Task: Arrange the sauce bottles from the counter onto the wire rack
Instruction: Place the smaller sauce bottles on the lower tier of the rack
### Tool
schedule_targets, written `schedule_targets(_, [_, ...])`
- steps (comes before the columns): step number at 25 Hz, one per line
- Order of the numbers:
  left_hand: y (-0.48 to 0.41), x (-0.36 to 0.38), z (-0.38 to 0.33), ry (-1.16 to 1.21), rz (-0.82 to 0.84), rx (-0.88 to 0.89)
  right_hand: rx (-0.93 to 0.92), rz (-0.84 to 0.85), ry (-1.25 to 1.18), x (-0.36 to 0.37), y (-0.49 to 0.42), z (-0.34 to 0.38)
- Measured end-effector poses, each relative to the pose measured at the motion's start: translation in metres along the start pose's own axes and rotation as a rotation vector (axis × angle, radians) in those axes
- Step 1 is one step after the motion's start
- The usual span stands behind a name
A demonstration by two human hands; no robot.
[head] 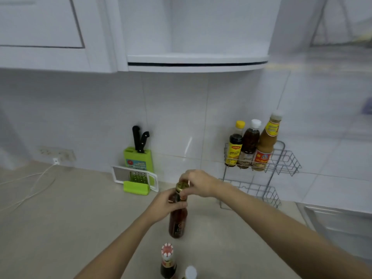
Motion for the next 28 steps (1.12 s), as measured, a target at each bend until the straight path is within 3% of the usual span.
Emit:
schedule_targets(5, [-0.054,0.021,-0.103,0.124,0.106,0.205,0.012,0.031,-0.142,-0.105,0.065,-0.059])
schedule_targets(10, [-0.087,0.052,-0.164,0.176,0.239,0.302,0.096,0.061,-0.069,-0.153,0.121,-0.092])
schedule_targets(17, [-0.097,0.076,-0.198,0.151,0.351,0.343,0.217,-0.008,0.229,-0.141,0.157,-0.112])
schedule_targets(20, [-0.098,0.081,-0.202,0.112,0.389,0.35,0.22,-0.068,0.237,-0.129,0.171,-0.11])
schedule_targets(28, [-0.1,0.11,-0.212,-0.019,0.224,0.339,0.527,-0.159,0.61,-0.121,0.168,-0.114])
Point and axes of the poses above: each hand's wrist, its own y-axis away from the middle knuckle, its own x-axis out of the palm, z = x × y, the point moved 2 cm from there along -y, towards the middle knuckle, and after that the axes turned 7 degrees about z, right-handed, at the moved point
